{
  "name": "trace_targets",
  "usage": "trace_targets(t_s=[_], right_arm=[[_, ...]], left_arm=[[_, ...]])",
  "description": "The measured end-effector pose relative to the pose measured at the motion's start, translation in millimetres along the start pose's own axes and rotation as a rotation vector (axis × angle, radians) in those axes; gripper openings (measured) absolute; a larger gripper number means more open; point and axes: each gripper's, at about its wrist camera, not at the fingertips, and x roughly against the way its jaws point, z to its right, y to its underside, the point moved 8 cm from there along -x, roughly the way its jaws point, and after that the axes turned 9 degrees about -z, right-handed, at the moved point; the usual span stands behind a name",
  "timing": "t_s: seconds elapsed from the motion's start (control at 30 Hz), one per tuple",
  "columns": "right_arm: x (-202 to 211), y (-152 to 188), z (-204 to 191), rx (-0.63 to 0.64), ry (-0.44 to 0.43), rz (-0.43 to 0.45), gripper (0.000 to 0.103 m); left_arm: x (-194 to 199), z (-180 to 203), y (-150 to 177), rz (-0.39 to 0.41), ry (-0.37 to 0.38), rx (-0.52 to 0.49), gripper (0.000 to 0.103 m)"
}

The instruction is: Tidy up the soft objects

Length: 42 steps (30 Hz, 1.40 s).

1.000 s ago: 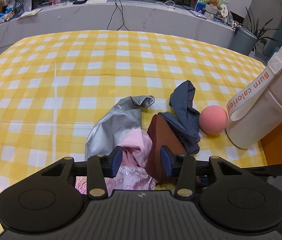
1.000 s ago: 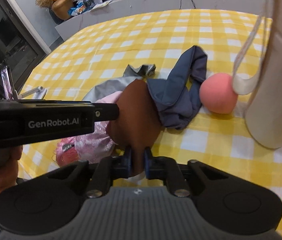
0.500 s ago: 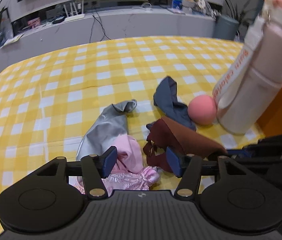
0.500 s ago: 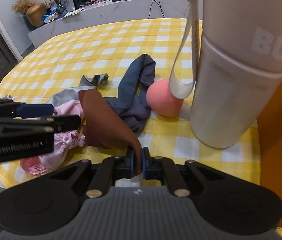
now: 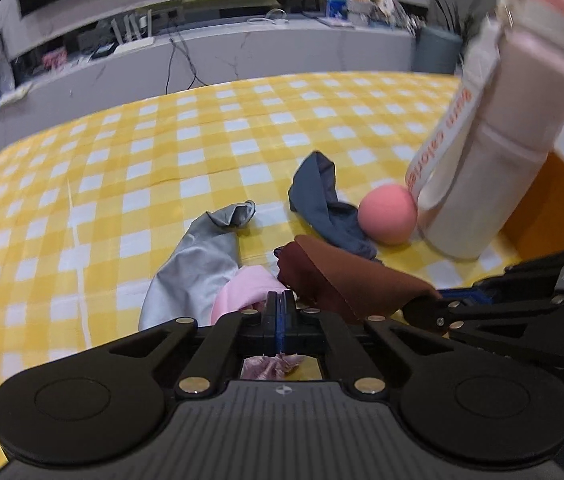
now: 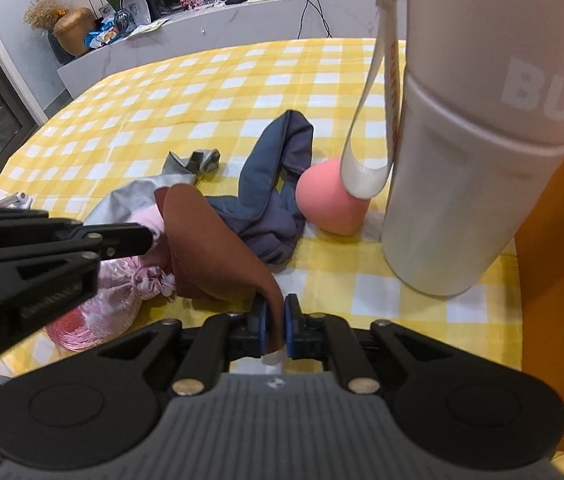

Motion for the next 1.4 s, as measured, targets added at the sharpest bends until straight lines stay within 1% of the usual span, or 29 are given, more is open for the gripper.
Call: trace_targets(t_s=[0.07,0.2,0.33,0.4,0.47,0.53,0.57,0.6,0.63,0.67,0.7,0.73,0.77,0.83,0.87,0.9,0.93,1.0,1.03,1.07,1.1,1.17,1.27,1.3,1.33,1.37,1.4], right_arm=[[6.7,0.2,-0.8,0.002,-0.004,0.016,0.006],[22.7,2.6,-2.3,0.007,-0.013,0.042,0.006],[42.3,13.8,-2.0,0.006,-0.025,0.062,0.006],[50.9,23.7,0.8,0.008,-0.021,0.070,0.006],[54.2,33.1,6.2,0.015,0.007,0.058,0.006],[53.3,39.5,11.3,0.011,0.018,0.043,0.006],[51.4,40.8,12.9,0.005,0.018,0.033,0.006],[48.8,41.3,14.0,0.001,0.019,0.024,0.006],[46.8,40.6,13.8,0.003,0.016,0.019,0.006],[42.3,39.8,14.1,0.011,0.016,0.011,0.009],[37.4,38.6,12.9,0.022,0.018,-0.005,0.012],[34.5,37.2,12.0,0.029,0.025,-0.010,0.019],[32.8,34.7,11.0,0.035,0.031,-0.005,0.034],[30.0,28.9,8.7,0.052,0.038,0.009,0.051],[28.5,25.5,7.2,0.064,0.041,0.012,0.058],[26.3,21.6,5.0,0.082,0.045,0.013,0.063],[23.8,17.1,1.7,0.098,0.049,0.014,0.070],[17.7,10.8,-2.1,0.125,0.049,0.010,0.072],[14.2,8.4,-3.4,0.129,0.043,0.002,0.075],[10.8,6.6,-3.9,0.124,0.035,-0.002,0.081],[8.1,5.4,-3.6,0.115,0.032,-0.005,0.083],[2.3,4.8,-1.4,0.098,0.042,-0.013,0.084],[-6.0,7.0,3.8,0.069,0.045,-0.038,0.084],[-8.4,8.1,4.8,0.063,0.045,-0.045,0.083],[-10.2,9.1,4.6,0.063,0.046,-0.049,0.079],[-12.1,10.5,4.2,0.067,0.049,-0.055,0.075],[-14.1,12.5,3.4,0.075,0.057,-0.060,0.075]], left_arm=[[8.2,-4.3,0.7,0.022,0.030,0.047,0.000],[26.7,-5.8,-0.1,0.081,0.072,0.090,0.000],[42.2,-5.9,2.6,0.115,0.116,0.143,0.000],[48.5,-6.0,6.6,0.122,0.133,0.168,0.000],[51.5,-3.6,11.1,0.113,0.141,0.170,0.000],[50.9,1.7,14.3,0.098,0.143,0.151,0.001],[49.5,4.2,14.8,0.092,0.124,0.133,0.003],[48.0,5.5,14.3,0.088,0.086,0.115,0.015],[45.9,5.5,12.3,0.086,0.038,0.100,0.035],[44.1,4.3,11.5,0.084,0.011,0.091,0.044],[41.0,3.5,10.4,0.079,0.003,0.089,0.055],[36.8,1.7,9.0,0.068,0.006,0.095,0.055],[33.1,-0.3,8.5,0.058,0.009,0.099,0.057],[28.5,-5.2,5.2,0.058,-0.016,0.109,0.074],[27.3,-7.1,2.9,0.064,-0.038,0.105,0.079],[26.2,-8.2,1.9,0.072,-0.049,0.095,0.083],[24.1,-8.4,-0.8,0.079,-0.056,0.080,0.083],[16.1,-9.5,-4.8,0.061,-0.061,0.067,0.083],[11.9,-10.1,-5.2,0.049,-0.058,0.071,0.083],[6.9,-11.1,-6.1,0.035,-0.048,0.081,0.083],[2.3,-12.1,-6.8,0.019,-0.038,0.092,0.083],[-5.7,-12.3,-8.4,-0.003,-0.041,0.100,0.079],[-10.0,-10.0,-7.5,-0.013,-0.065,0.075,0.064],[-11.1,-8.9,-7.2,-0.017,-0.060,0.067,0.051],[-13.0,-8.5,-6.5,-0.025,-0.055,0.065,0.038],[-15.4,-8.3,-5.3,-0.038,-0.049,0.069,0.032],[-17.4,-7.9,-4.5,-0.050,-0.041,0.071,0.024]])
